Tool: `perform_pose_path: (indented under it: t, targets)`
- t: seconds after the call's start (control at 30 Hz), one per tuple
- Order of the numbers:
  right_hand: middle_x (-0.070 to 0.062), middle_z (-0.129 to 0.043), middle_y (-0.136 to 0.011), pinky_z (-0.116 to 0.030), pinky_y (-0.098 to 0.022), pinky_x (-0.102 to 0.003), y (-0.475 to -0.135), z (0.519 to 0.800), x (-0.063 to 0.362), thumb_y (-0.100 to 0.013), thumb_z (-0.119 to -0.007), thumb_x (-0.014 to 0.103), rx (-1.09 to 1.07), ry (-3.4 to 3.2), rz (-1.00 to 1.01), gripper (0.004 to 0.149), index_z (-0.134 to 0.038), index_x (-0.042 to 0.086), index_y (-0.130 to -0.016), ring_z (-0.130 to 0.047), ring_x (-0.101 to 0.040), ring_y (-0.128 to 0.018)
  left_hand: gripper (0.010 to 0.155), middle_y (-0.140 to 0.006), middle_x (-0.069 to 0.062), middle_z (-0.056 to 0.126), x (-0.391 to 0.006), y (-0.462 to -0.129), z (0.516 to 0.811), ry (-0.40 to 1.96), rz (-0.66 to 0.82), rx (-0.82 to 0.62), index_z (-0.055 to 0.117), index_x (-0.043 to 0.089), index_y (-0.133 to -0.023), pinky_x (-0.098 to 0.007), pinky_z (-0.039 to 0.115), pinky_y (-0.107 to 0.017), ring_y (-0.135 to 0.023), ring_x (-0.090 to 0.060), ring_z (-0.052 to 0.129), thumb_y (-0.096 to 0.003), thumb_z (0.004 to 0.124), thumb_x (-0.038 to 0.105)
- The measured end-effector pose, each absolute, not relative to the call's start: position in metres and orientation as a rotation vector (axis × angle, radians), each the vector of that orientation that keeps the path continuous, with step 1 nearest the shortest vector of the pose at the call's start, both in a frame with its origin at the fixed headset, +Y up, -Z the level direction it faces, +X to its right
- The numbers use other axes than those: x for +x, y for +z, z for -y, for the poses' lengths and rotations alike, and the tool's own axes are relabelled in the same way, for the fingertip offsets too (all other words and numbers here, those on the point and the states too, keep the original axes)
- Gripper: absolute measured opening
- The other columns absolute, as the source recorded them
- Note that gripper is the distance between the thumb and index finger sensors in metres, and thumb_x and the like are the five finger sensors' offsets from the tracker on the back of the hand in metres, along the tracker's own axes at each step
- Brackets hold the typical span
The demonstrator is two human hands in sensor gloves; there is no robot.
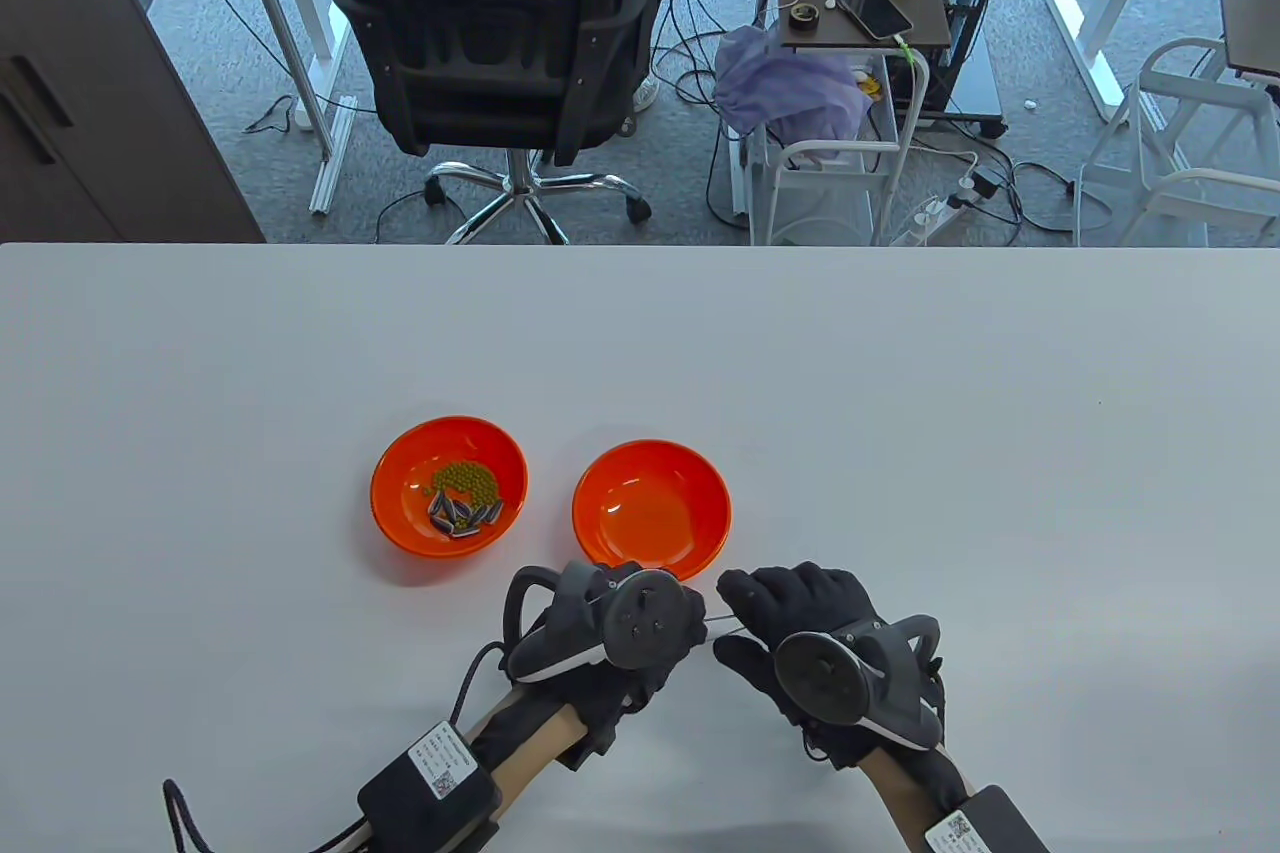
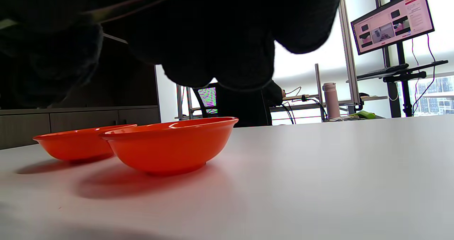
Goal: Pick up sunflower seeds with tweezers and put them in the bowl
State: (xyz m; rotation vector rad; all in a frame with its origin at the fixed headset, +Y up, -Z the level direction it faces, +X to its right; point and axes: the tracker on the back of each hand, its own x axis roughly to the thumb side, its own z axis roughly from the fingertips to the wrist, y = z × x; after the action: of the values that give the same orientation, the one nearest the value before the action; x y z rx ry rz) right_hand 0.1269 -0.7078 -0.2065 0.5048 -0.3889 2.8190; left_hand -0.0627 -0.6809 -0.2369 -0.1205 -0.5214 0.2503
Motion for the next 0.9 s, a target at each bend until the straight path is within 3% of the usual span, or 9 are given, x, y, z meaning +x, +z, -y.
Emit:
perform_pose_path:
  t: [0.2,0.43,0.57,0.73,0.9]
  targets:
    - [0.009,-0.098,-0.045,-0.083,-0.047,-0.038,-0.204,0.709,0.126,-0.027,-0.076,0.062,0.533,2.787,0.462,0.052,-0.095,0.035,-0.067,-0.095,-0.014,-0.035,0.037,-0.069,-0.003,0.102,-0.07,-0.244,0.692,0.347,0.521,-0.215,0.097,0.027,-0.075,-0.048,0.085,-0.056,-0.056,-0.026,0.104,-0.0462,0.08,0.044]
    - [0.01,-0.096,-0.04,-0.083,-0.047,-0.037,-0.206,0.711,0.123,-0.028,-0.076,0.062,0.528,2.817,0.446,0.048,-0.096,0.036,-0.063,-0.093,-0.013,-0.033,0.044,-0.079,-0.003,0.099,-0.073,-0.241,0.697,0.324,0.527,-0.21,0.092,0.028,-0.081,-0.05,0.082,-0.06,-0.067,-0.026,0.103,-0.0469,0.074,0.048]
    - [0.01,-0.095,-0.041,-0.083,-0.047,-0.037,-0.208,0.71,0.127,-0.028,-0.076,0.063,0.477,2.834,0.445,0.048,-0.096,0.036,-0.063,-0.093,-0.013,-0.033,0.046,-0.082,-0.003,0.098,-0.077,-0.241,0.693,0.299,0.494,-0.139,0.091,0.027,-0.083,-0.052,0.081,-0.061,-0.07,-0.027,0.102,-0.0463,0.074,0.05]
    - [0.01,-0.095,-0.04,-0.083,-0.047,-0.037,-0.217,0.711,0.14,-0.029,-0.076,0.063,0.347,2.843,0.424,0.048,-0.096,0.036,-0.063,-0.093,-0.012,-0.033,0.049,-0.087,-0.003,0.094,-0.115,-0.253,0.674,0.205,0.29,0.069,0.087,0.027,-0.087,-0.052,0.079,-0.063,-0.076,-0.028,0.1,-0.0457,0.075,0.05]
    - [0.01,-0.096,-0.04,-0.083,-0.047,-0.037,-0.226,0.714,0.154,-0.029,-0.075,0.064,0.223,2.862,0.381,0.048,-0.097,0.035,-0.062,-0.093,-0.012,-0.033,0.055,-0.097,-0.006,0.085,-0.178,-0.278,0.669,0.088,0.021,0.173,0.079,0.026,-0.094,-0.054,0.076,-0.065,-0.086,-0.031,0.093,-0.0455,0.076,0.051]
